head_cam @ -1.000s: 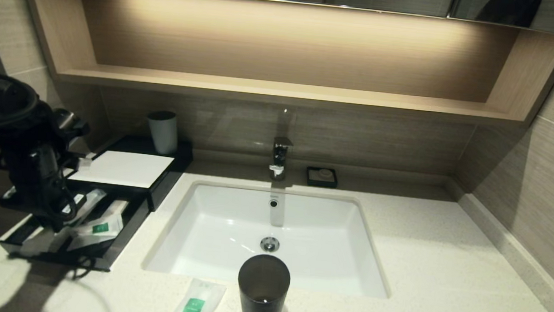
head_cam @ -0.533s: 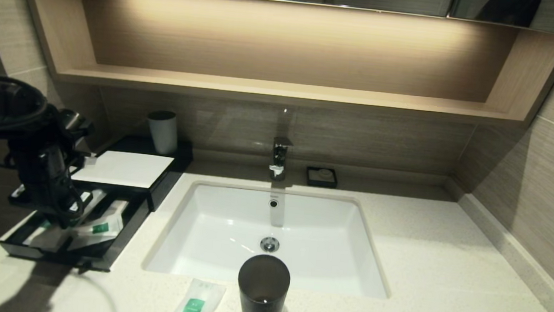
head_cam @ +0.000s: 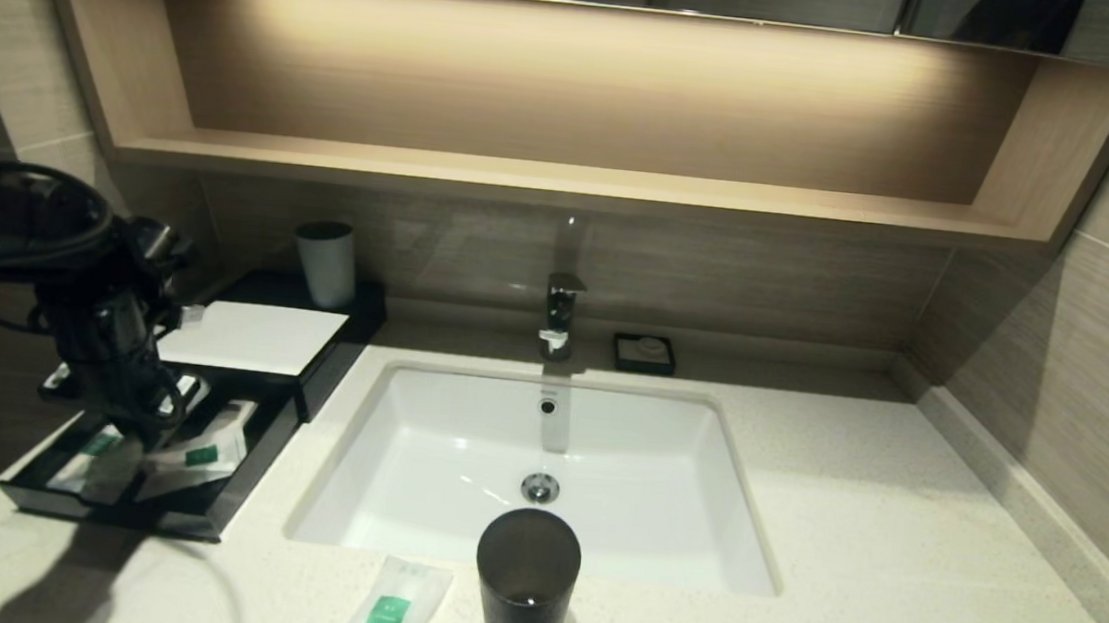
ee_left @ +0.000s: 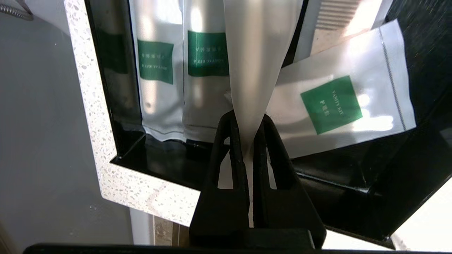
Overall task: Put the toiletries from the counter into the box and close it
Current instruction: Place the bathroom toiletry into the drawer
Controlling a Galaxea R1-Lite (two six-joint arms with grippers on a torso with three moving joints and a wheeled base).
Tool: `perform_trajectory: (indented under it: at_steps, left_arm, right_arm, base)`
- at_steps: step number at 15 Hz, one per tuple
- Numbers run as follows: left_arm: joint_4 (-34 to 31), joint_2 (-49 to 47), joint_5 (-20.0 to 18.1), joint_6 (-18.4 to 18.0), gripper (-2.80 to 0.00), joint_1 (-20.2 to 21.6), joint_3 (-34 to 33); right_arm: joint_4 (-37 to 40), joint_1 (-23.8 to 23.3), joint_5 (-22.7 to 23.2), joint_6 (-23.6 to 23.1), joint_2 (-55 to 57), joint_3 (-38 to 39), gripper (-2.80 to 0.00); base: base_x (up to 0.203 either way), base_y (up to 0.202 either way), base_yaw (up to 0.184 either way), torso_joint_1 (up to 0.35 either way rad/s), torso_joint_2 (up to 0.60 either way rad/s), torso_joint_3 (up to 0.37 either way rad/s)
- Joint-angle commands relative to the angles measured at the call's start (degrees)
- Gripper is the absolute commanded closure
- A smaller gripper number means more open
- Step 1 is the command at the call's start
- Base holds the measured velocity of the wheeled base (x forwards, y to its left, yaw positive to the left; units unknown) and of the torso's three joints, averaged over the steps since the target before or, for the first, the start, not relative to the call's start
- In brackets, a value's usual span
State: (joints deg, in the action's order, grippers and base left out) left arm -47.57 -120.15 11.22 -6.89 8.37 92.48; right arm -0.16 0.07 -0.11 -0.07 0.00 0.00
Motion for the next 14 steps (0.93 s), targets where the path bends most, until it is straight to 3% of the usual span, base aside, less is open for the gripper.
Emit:
perform_trajectory:
  at_steps: [1, 11, 12, 14]
  left_arm:
    - [0.6, -0.7, 0.1, 0.0, 0.00, 0.1, 0.0]
    - [1.9, -1.4, -0.2, 0.1, 0.00, 0.0, 0.0]
    - [2.4, -1.4, -0.2, 0.0, -2.80, 0.0, 0.0]
    - [2.8, -1.1, -0.3, 0.1, -2.80, 0.0, -0.1]
  right_arm:
    - [0.0, 0.0, 0.0, 0.0, 0.0, 0.1, 0.00]
    - [0.0, 0.0, 0.0, 0.0, 0.0, 0.1, 0.00]
    - [0.0, 0.0, 0.0, 0.0, 0.0, 0.1, 0.00]
    - [0.0, 0.0, 0.0, 0.0, 0.0, 0.1, 0.00]
  base:
    - [0.000, 0.000, 0.000, 0.000, 0.00, 0.000]
    - [0.000, 0.000, 0.000, 0.000, 0.00, 0.000]
    - [0.000, 0.000, 0.000, 0.000, 0.00, 0.000]
    - [0.000, 0.000, 0.000, 0.000, 0.00, 0.000]
